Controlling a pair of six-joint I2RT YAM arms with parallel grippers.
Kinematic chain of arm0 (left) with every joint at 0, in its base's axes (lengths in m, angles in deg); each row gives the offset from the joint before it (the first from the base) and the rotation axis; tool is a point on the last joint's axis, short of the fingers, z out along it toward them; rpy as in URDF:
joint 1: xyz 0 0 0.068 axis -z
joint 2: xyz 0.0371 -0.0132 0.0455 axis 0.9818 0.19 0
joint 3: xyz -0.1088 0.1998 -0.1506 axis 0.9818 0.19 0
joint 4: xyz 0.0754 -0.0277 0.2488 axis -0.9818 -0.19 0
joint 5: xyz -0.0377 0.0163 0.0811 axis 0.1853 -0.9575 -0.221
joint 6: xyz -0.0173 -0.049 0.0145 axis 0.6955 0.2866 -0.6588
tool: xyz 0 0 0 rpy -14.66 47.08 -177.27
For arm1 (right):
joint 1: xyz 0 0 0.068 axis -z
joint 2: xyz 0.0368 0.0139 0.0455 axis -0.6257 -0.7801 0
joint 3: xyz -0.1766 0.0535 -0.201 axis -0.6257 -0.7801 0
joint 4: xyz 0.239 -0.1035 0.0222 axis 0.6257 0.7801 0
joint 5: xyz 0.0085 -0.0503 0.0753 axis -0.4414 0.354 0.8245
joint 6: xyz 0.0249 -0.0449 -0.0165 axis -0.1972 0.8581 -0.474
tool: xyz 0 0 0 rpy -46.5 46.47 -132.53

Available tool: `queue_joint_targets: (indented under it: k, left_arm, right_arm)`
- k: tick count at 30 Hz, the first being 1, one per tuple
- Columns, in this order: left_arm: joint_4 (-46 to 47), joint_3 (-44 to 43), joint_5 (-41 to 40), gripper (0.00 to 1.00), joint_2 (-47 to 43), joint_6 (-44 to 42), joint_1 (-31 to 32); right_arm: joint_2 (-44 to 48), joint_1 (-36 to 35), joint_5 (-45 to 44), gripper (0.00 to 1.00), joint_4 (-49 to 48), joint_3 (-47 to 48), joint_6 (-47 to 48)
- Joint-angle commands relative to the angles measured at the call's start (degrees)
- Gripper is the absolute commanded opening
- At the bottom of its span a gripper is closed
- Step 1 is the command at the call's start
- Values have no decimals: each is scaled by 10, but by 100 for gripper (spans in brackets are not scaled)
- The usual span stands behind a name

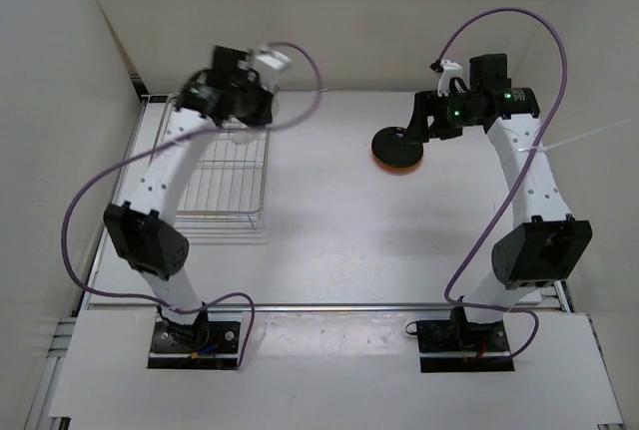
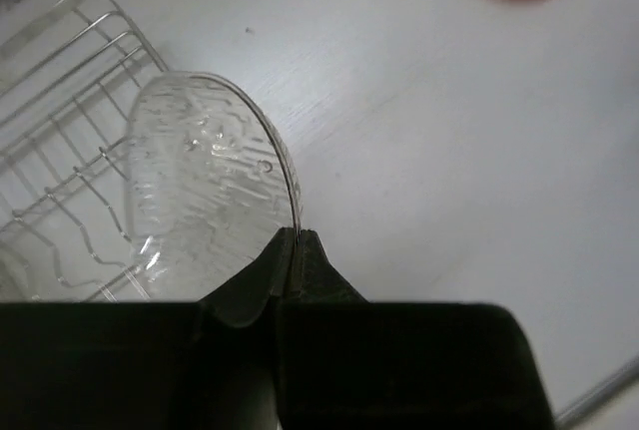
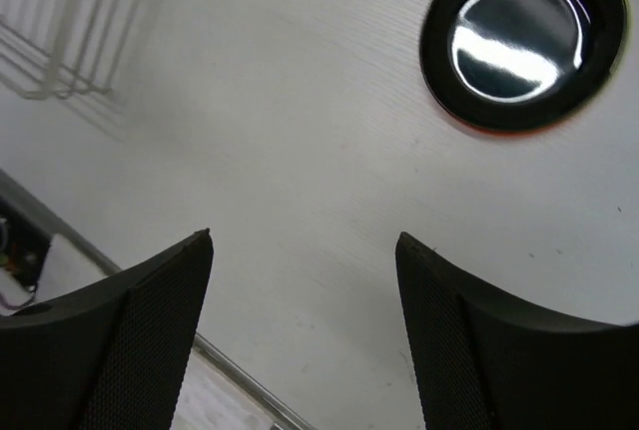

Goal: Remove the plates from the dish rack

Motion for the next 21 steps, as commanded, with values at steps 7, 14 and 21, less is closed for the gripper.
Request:
queue_joint_targets:
  k: [7,14,21]
  left_arm:
    - [303,358,-621,11,-192,-406,448]
    - [526,520,-706,11,-232,-640,596]
    - [510,481,-706,11,-178,-618,635]
  right_arm:
    - [-94,38,250,89,80,124,35]
    - [-73,38,290,96,98,102,67]
    - [-23,38,321,97,100,73,79]
